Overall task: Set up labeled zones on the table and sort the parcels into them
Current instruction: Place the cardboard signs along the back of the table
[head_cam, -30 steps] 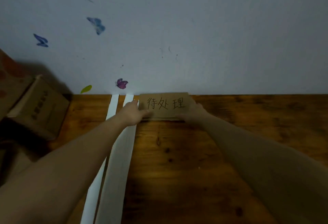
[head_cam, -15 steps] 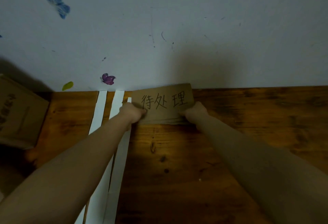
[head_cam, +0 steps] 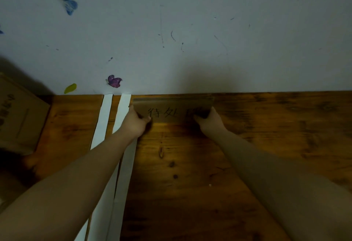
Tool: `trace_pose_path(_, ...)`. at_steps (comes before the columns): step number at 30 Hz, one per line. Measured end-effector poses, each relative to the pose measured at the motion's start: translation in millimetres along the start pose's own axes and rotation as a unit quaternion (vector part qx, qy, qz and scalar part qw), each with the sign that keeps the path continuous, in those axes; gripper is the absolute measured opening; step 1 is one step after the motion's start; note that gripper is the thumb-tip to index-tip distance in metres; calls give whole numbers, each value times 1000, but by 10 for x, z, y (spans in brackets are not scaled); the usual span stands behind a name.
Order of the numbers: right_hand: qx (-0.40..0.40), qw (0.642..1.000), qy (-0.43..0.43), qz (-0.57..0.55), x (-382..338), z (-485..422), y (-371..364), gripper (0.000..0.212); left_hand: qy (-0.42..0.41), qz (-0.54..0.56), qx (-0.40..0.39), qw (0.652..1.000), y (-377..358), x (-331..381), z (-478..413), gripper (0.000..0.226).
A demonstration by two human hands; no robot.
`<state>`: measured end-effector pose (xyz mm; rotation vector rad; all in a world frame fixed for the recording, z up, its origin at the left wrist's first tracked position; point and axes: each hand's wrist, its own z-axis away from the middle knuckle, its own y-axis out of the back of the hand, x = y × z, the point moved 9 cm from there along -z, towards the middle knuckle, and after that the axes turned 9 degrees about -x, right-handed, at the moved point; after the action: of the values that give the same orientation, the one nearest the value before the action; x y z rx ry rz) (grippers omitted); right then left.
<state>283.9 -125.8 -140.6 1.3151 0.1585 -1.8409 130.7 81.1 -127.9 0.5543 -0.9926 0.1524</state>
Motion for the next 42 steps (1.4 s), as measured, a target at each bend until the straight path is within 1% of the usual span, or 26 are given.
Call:
trace_pose_path(2, 3, 1000, 7, 11, -119, 26, 41, 50, -6, 32, 7, 999, 108, 38, 51, 42)
trace_pose_path(4, -1, 1000, 28, -4, -300, 83, 56, 45, -4, 100, 11, 995, 265, 86, 176, 37)
trace_pose_path(7, -11, 998, 54, -29, -563, 184, -22, 38, 17, 241, 19, 970, 504, 77, 408, 26)
trace_pose_path(9, -14, 997, 60, -41, -674, 234, -143, 38, 19, 280, 39, 959, 688, 56, 549, 25)
trace_pose_path(13, -38, 995, 56, -70, -784, 274, -481, 42, 12, 275, 80, 958, 1043, -16, 721, 28)
trace_pose_path(15, -25, 996, 48, -75, -815, 283, -552, 45, 18, 266, 106, 958, 1208, -88, 807, 28)
trace_pose_path(18, -8, 996, 6, -87, -689, 207, -516, 44, 31, 237, 178, 955, 1549, -232, 969, 28)
trace_pose_path(21, -10, 999, -50, -4, -451, 103, -433, 35, 29, 222, 254, 941, 1895, -381, 1125, 32)
trace_pose_path(23, -3, 994, -94, 51, -302, 43, -393, 28, 27, 216, 281, 935, 2036, -452, 1179, 31)
trace_pose_path(24, 1, 991, -109, 78, -254, -1, -393, 33, 26, 214, 287, 933, 2065, -467, 1199, 30)
trace_pose_path(25, 9, 986, -121, 112, -240, -17, -387, 45, 26, 214, 291, 932, 2075, -478, 1206, 29)
trace_pose_path(26, 18, 979, -122, 162, -247, -11, -374, 60, 25, 219, 291, 931, 2062, -484, 1209, 29)
trace_pose_path(27, 25, 965, -99, 242, -318, 34, -377, 68, 21, 226, 286, 931, 2028, -478, 1198, 30)
trace_pose_path(28, 17, 938, -49, 343, -401, 63, -450, 67, 19, 231, 279, 932, 1987, -474, 1183, 32)
trace_pose_path(29, -14, 899, 13, 437, -478, 126, -610, 61, 16, 235, 268, 934, 1935, -459, 1166, 33)
trace_pose_path(30, -63, 857, 61, 508, -466, 179, -812, 55, 15, 240, 257, 936, 1883, -444, 1149, 33)
trace_pose_path(31, -109, 823, 84, 551, -404, 229, -968, 53, 14, 242, 249, 938, 1843, -433, 1121, 33)
trace_pose_path(32, -139, 807, 79, 569, -327, 237, -1050, 54, 15, 241, 243, 939, 1807, -420, 1098, 34)
trace_pose_path(33, -155, 803, 61, 572, -274, 206, -1084, 56, 18, 236, 237, 942, 1777, -404, 1073, 34)
trace_pose_path(36, -163, 802, 43, 574, -298, 84, -1140, 60, 23, 229, 226, 947, 1716, -383, 1015, 34)
trace_pose_path(39, -169, 813, 24, 557, -394, -34, -1190, 60, 29, 226, 224, 948, 1670, -392, 1018, 33)
trace_pose_path(40, -161, 833, 26, 528, -468, -54, -1201, 56, 32, 222, 224, 949, 1653, -395, 1031, 32)
trace_pose_path(41, -145, 870, 42, 469, -592, -48, -1206, 49, 35, 218, 220, 950, 1624, -385, 1045, 31)
trace_pose_path(42, -134, 917, 65, 370, -723, -24, -1198, 41, 36, 219, 212, 952, 1580, -362, 1059, 31)
